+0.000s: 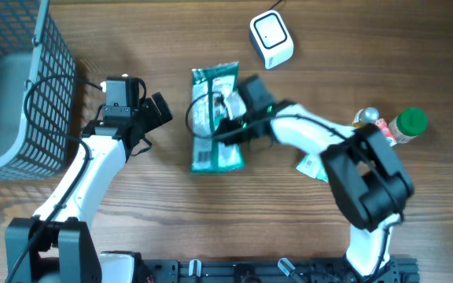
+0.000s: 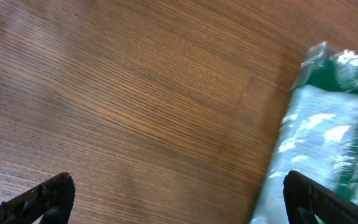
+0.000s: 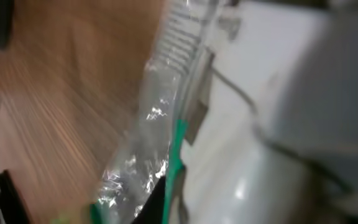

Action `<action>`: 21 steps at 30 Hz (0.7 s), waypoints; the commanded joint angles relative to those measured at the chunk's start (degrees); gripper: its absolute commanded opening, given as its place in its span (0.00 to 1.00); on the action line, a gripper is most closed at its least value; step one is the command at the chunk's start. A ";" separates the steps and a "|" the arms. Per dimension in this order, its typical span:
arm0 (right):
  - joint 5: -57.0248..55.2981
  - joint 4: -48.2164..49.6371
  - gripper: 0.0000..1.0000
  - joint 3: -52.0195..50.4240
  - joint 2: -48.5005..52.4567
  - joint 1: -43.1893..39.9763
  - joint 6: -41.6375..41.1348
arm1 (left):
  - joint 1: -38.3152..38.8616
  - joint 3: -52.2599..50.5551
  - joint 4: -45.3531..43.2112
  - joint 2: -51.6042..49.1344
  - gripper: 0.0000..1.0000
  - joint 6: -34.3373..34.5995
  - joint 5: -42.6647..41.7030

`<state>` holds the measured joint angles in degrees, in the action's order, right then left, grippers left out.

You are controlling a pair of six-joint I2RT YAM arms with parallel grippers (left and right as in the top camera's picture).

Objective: Scan the item barcode
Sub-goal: 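Lift the glove packet with the right gripper up to the scanner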

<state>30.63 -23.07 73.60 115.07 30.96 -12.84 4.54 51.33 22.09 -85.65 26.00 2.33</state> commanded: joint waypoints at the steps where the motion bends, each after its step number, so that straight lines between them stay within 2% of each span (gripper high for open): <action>1: -12.87 -13.31 0.04 14.84 -5.14 -0.81 19.15 | -0.11 0.44 -0.02 0.20 1.00 -0.28 0.76; 5: -22.12 -30.16 0.04 26.99 -5.16 -0.11 40.81 | -0.11 0.44 -0.02 0.20 1.00 -0.28 0.76; 8: -32.28 -33.77 0.04 30.71 -5.16 0.11 50.42 | -0.11 0.44 -0.02 0.20 1.00 -0.28 0.76; 13: -46.25 -27.78 0.04 30.73 -4.79 0.07 60.22 | -0.11 0.44 -0.02 0.20 1.00 -0.26 0.76; 21: -56.22 -11.02 0.04 29.77 -4.00 -0.20 73.55 | -0.11 0.44 -0.02 0.20 1.00 -0.26 0.76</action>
<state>-18.15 -38.85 103.46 109.93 31.07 51.75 4.54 51.33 22.17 -85.65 26.00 2.31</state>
